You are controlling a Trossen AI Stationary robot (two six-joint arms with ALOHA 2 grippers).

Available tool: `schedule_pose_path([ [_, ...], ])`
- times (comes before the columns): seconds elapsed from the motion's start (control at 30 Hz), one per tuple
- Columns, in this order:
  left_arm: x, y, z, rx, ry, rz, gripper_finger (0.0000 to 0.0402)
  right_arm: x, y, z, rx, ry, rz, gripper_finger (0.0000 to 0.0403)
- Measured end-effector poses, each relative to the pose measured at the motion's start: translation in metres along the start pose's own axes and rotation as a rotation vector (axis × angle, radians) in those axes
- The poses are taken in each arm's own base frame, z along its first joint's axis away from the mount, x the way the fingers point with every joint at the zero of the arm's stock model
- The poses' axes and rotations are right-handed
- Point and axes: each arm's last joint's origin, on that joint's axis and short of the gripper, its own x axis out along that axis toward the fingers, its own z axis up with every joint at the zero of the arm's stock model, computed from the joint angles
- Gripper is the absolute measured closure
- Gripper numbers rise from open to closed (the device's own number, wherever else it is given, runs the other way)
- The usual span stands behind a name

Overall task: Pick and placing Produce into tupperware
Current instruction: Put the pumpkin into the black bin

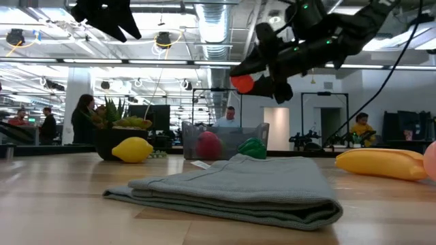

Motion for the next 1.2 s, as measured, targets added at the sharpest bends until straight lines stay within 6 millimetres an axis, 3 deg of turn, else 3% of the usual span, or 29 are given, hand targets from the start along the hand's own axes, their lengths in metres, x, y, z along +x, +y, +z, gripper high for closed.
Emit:
schedule_pose_path([
  [0.27,0.000,-0.001,0.001,0.001,-0.012,0.001,0.0113,0.017,-0.021,0.005,0.033,0.079,-0.070,0.0127],
  [0.73,0.000,0.000,0.000,0.010,-0.010,0.009,0.0113,0.052,-0.030,0.009,0.058,0.238,-0.164,0.0127],
  [1.2,0.000,0.000,0.000,0.015,-0.004,0.008,0.0113,0.064,-0.052,0.007,0.065,0.332,-0.269,0.0127],
])
